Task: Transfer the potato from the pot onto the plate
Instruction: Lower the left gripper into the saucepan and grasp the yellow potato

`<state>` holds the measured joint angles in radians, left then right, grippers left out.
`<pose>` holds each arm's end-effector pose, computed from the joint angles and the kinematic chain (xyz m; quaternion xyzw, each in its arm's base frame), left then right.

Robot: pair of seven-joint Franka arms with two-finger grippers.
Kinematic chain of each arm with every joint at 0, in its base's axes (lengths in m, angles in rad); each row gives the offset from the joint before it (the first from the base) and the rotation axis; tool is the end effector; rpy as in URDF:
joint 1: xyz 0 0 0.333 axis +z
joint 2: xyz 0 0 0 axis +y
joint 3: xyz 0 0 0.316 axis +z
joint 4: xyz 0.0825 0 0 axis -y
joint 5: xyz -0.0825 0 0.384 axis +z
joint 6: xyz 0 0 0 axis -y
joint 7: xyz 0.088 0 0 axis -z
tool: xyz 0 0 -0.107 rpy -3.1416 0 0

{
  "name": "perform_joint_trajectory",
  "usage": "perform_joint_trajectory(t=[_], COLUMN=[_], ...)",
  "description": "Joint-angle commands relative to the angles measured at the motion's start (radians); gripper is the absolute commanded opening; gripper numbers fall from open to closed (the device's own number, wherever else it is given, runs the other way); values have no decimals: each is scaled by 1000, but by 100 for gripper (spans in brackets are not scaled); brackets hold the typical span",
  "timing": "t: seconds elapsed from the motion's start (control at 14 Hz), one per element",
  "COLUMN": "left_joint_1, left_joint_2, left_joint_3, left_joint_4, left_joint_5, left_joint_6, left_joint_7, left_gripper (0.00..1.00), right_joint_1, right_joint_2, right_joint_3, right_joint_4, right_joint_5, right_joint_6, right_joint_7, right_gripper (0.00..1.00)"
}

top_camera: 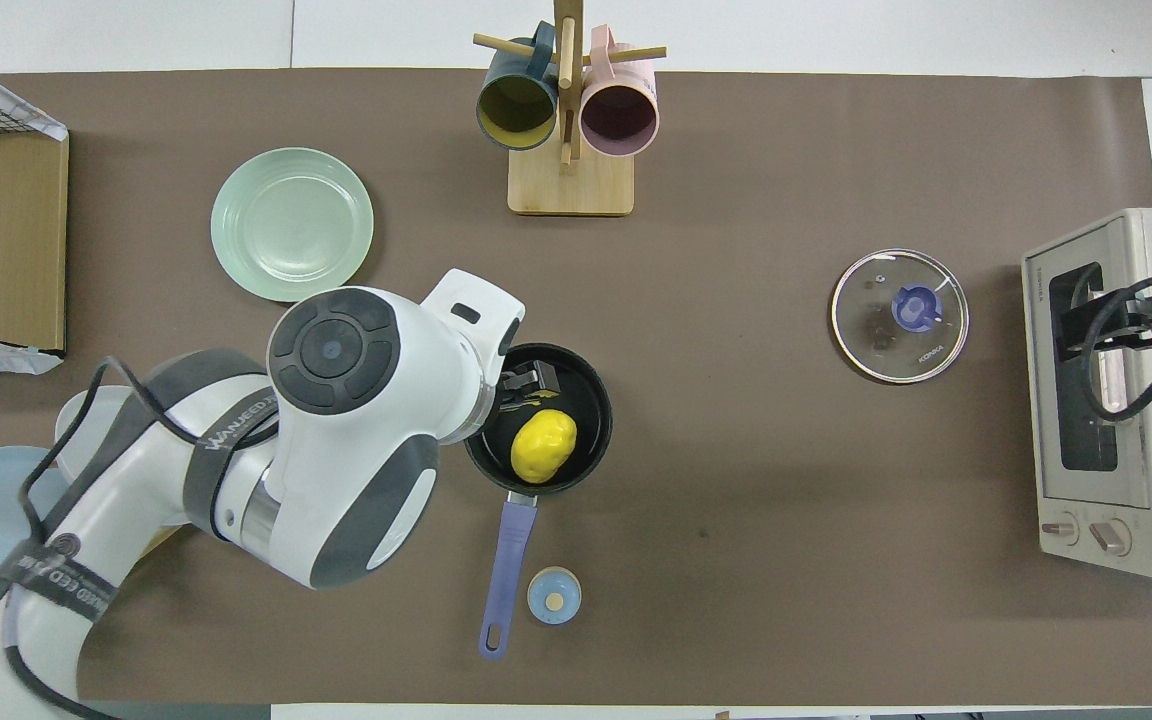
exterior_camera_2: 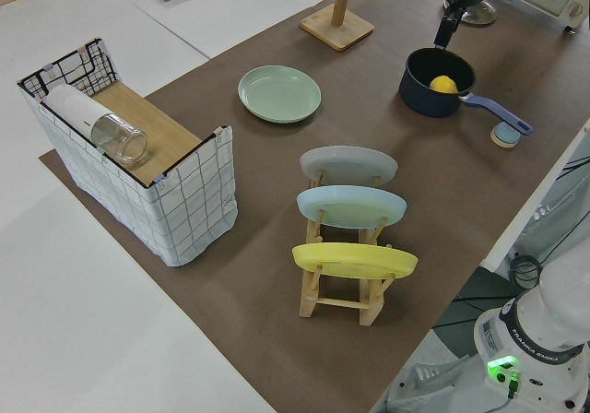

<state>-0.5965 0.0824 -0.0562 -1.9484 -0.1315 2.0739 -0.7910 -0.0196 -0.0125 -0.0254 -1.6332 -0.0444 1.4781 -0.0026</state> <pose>0.4584 -0.3581 0.4420 0.9930 0.0994 -0.0239 0.0596 0.5373 -0.0294 0.5949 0.9970 -0.0216 -0.0717 0.0203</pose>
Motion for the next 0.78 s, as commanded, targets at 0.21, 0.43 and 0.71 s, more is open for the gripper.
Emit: perform_joint_trajectory(t=[0.21, 0.43, 0.71], left_joint_1=[-98, -111, -132], left_joint_2=[42, 48, 74], left_joint_3=[18, 18, 18], left_joint_4=[-75, -95, -132], left_joint_5=[3, 35, 36], left_joint_6=[104, 129, 190], left_joint_7=[-129, -157, -189], left_gripper=[100, 100, 100], right_joint_1=[-8, -10, -10], right_joint_2=[-15, -14, -14], right_joint_3=[4, 4, 4], right_joint_4=[-17, -17, -17], right_joint_5=[20, 20, 20], right_joint_6=[16, 16, 16], right_joint_7=[13, 13, 13], right_gripper=[100, 100, 100])
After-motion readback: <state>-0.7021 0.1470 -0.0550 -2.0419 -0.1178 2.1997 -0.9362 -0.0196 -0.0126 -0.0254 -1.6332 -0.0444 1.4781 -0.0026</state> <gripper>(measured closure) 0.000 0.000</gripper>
